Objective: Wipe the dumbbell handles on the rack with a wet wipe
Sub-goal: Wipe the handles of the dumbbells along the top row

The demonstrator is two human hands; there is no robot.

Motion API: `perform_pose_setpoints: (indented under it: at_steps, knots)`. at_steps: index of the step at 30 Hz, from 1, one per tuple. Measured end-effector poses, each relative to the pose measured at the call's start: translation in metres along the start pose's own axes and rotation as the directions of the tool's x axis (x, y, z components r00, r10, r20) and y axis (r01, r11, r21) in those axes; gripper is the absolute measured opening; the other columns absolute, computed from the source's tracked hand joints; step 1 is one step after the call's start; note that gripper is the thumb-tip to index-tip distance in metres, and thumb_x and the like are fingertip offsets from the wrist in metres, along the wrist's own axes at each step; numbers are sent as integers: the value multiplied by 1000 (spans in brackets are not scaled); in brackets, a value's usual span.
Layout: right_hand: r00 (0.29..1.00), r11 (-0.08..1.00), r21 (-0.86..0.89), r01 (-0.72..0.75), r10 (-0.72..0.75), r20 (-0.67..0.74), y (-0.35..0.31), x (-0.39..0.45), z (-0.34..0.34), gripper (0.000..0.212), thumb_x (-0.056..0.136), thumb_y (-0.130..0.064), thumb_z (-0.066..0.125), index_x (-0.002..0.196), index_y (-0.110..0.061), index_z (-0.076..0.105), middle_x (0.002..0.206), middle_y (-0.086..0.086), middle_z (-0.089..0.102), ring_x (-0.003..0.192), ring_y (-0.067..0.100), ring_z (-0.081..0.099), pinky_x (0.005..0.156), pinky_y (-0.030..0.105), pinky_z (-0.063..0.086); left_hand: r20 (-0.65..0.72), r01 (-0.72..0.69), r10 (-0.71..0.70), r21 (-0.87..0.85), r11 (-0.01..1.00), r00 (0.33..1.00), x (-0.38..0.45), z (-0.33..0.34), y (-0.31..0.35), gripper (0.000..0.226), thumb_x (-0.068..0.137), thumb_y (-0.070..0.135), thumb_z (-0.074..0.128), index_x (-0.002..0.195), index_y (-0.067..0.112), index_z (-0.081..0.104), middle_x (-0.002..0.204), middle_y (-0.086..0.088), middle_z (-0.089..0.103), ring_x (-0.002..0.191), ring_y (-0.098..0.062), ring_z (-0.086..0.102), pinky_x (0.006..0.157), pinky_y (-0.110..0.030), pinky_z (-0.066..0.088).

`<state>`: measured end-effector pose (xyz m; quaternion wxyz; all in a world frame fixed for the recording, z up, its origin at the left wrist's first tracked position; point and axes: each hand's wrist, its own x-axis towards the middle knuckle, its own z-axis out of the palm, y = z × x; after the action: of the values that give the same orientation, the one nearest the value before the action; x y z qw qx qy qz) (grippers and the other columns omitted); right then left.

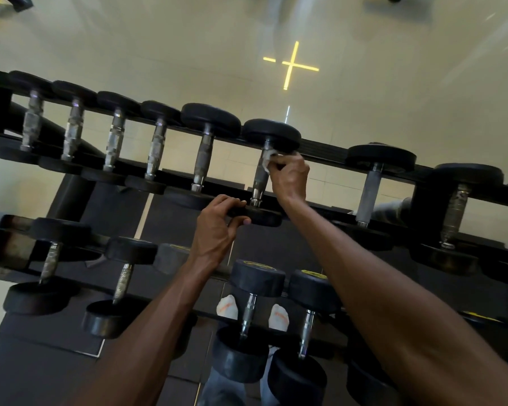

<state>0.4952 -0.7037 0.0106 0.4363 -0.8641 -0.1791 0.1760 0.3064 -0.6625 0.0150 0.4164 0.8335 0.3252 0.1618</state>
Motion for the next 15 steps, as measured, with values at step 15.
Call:
perform_pose_setpoints:
  at_steps: [15]
  knots:
    - [585,640,-206,740,-461,667,8,-20,-24,19,98,-24,62,89,-11,72,96,-3,55,78,9,54,69,20,45,19,12,-13,26,1000,1000,2,0,0,31,82,18,85,110,12,74,105,9,65,94,-2,62,88,-17,53]
